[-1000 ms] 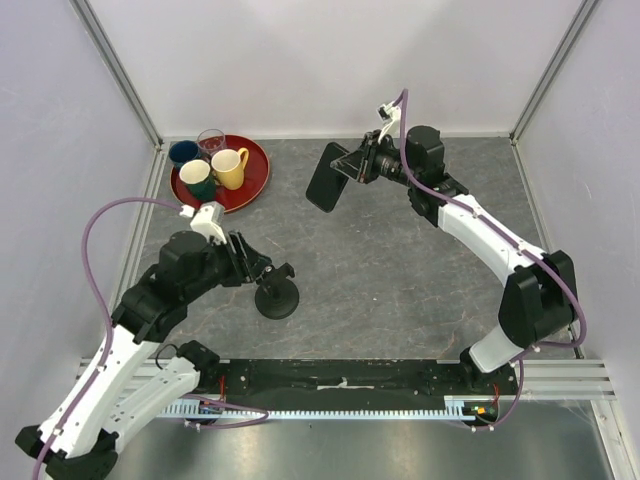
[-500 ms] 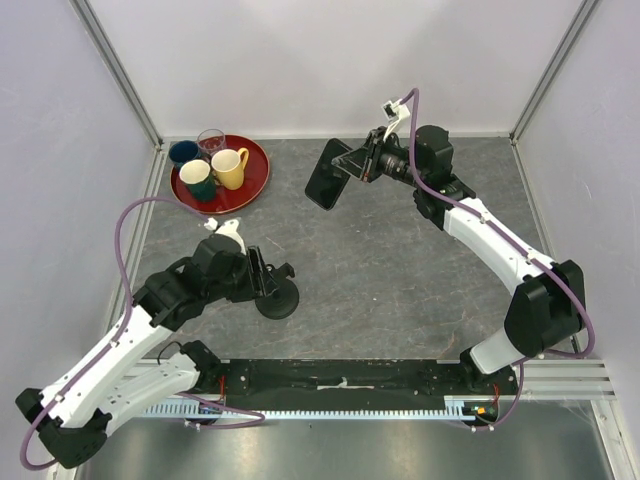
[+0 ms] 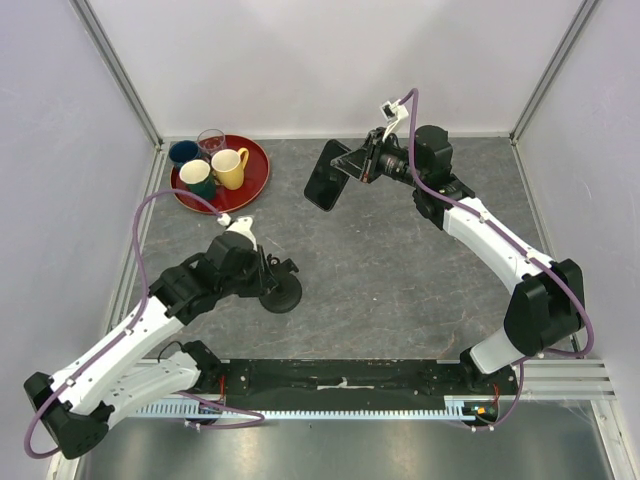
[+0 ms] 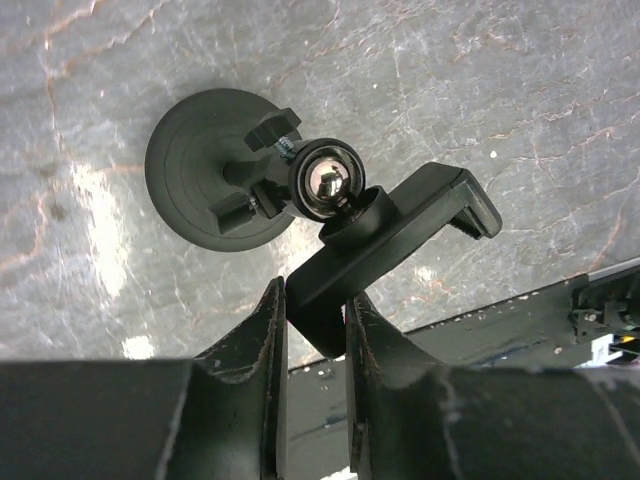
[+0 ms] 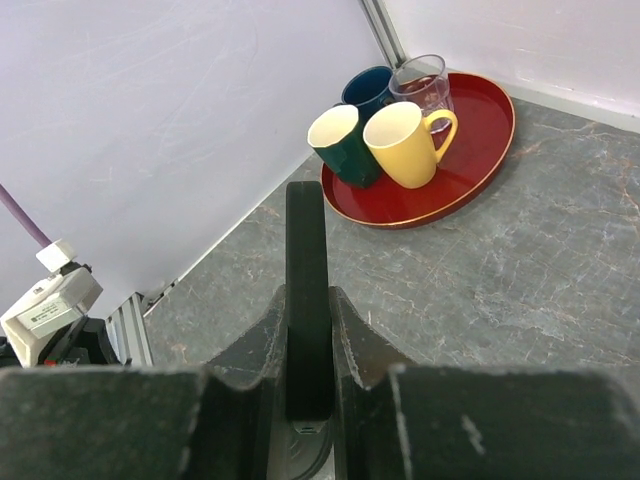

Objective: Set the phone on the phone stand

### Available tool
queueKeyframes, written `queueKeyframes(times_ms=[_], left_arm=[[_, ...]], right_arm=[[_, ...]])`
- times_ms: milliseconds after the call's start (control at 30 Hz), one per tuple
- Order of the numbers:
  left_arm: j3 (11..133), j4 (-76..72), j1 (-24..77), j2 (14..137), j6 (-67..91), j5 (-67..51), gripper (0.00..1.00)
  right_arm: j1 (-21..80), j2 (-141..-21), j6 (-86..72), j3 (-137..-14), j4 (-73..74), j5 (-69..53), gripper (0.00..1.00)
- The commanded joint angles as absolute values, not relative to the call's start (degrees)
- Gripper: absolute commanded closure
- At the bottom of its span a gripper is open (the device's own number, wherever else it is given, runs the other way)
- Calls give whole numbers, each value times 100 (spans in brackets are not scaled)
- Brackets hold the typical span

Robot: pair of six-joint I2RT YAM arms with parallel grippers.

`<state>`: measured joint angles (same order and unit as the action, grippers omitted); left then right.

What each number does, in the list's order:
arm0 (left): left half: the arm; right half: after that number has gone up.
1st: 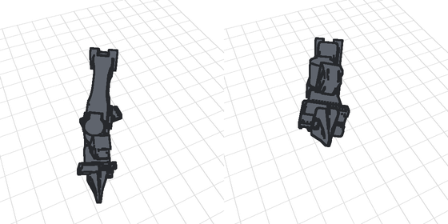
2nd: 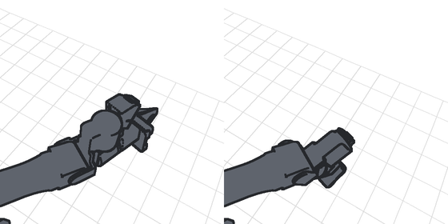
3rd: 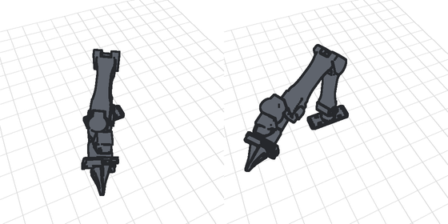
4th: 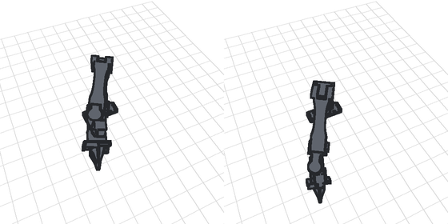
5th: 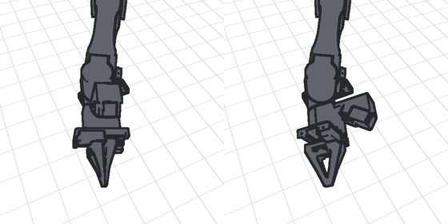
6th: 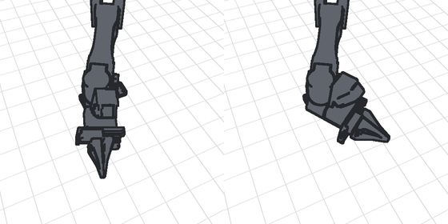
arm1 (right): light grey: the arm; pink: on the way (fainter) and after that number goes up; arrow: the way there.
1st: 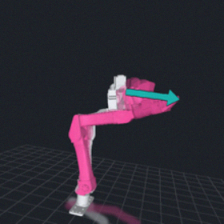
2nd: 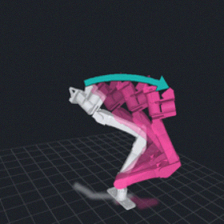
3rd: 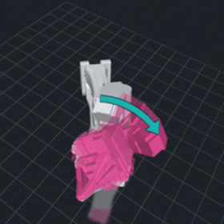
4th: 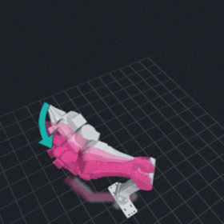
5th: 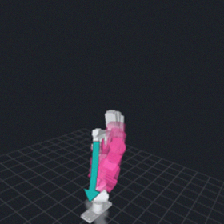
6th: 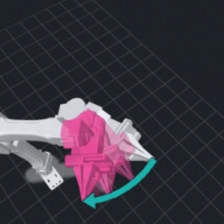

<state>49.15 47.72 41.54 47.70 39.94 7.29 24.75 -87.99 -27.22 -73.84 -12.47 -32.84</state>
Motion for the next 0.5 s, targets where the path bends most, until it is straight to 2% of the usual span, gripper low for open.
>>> queueKeyframes(times_ms=[0, 233, 333, 467], left_arm=[[5052, 3754, 4166, 4992, 2665, 668, 98], [5861, 3595, 4149, 5694, 662, 800, 98], [6143, 3612, 4035, 6116, 230, 502, 98], [6380, 3682, 3587, 6643, 9, -525, 98]], right_arm=[[2470, -8736, -2699, -7462, -1776, -3437, 100], [2461, -8754, -2488, -7497, -1697, -3568, 100], [2461, -8675, -2286, -7497, -1574, -3542, 100], [2461, -8561, -1777, -7506, -1240, -3323, 100]])
